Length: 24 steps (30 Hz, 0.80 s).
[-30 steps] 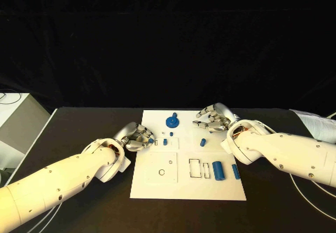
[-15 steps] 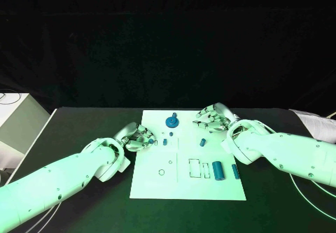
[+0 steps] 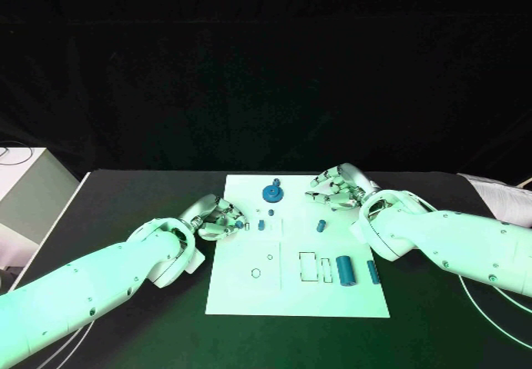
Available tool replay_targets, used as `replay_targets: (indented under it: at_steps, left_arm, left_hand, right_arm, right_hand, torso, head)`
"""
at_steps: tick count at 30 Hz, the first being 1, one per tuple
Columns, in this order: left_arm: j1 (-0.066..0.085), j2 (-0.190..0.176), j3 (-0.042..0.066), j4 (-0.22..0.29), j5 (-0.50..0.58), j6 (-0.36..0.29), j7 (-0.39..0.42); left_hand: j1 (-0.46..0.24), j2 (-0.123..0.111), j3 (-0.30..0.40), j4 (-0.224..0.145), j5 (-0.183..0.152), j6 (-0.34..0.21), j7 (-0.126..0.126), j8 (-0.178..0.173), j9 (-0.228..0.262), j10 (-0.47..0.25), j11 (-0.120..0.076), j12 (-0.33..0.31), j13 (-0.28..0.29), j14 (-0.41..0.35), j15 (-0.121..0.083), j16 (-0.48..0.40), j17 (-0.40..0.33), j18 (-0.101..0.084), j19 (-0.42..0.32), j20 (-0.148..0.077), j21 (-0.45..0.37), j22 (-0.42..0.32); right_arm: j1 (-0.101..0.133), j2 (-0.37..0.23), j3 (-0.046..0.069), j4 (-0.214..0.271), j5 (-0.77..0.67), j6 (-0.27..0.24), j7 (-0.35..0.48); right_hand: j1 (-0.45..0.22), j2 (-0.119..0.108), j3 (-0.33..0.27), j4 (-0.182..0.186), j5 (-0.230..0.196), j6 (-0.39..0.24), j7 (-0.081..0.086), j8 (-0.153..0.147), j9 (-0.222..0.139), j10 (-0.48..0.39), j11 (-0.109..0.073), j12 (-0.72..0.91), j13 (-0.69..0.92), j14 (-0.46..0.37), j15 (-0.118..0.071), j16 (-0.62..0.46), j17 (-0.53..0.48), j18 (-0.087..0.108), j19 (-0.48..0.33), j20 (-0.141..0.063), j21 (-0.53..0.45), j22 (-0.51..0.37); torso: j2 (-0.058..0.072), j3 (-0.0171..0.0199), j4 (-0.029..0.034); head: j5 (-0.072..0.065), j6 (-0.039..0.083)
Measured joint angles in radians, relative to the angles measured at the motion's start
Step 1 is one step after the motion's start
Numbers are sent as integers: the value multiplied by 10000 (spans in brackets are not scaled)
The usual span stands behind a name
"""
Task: Assemble the parts on the task board
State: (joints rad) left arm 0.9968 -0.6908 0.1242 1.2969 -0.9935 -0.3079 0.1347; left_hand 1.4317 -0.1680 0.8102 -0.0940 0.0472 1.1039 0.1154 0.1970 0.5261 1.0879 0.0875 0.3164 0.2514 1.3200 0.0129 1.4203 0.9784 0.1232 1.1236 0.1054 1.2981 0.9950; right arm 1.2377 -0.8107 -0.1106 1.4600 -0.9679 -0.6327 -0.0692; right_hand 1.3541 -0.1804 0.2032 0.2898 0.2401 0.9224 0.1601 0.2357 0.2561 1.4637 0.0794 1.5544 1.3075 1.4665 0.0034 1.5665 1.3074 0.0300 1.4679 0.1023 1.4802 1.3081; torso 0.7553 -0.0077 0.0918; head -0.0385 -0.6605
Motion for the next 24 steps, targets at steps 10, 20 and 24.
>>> replay_targets:
  at_steps: [10, 20, 24]
  left_arm:
    - [5, 7, 6, 11, 15, 439, 104]
    - [6, 11, 8, -2, 15, 642, 183]
    - [-9, 33, -8, 9, 14, 719, 197]
  left_hand:
    - [-26, 25, 55, -54, 0, -31, -31, 0, -25, -54, 17, -38, -38, -35, 35, 0, -19, 0, -26, 27, 0, 0]
    - [-25, 25, 137, -136, -1, -104, -31, -59, -70, -117, 44, -86, -102, -70, 70, 0, 2, 0, -54, 55, 27, 104]
    - [-16, 35, 170, -168, 0, -149, -6, -99, -93, -144, 37, -95, -125, -70, 70, 0, 40, 0, -54, 55, 80, 146]
  right_arm:
    - [-7, -4, 0, 0, 0, 1, 0]
    - [-9, -7, -1, 0, -1, 2, 1]
    - [-10, -9, -1, -1, -1, 2, 1]
  right_hand:
    - [0, 0, 0, 0, 0, 0, 0, 0, -1, 0, 0, 0, -1, 0, 0, 0, 0, 0, 0, 0, 0, -1]
    - [0, 0, 0, 0, 0, 0, 0, 0, -1, 0, 0, 0, -1, 0, 0, 0, 0, 0, 0, 0, 0, -2]
    - [0, 0, 0, 0, 0, 0, 0, 0, -2, 0, 0, 0, -2, 0, 0, 0, 0, 0, 0, 0, 0, -3]
  torso:
    - [0, 6, -3]
    - [0, 11, -2]
    - [0, 12, -2]
  head:
    - [-4, 0]
    - [-7, 8]
    - [-7, 10]
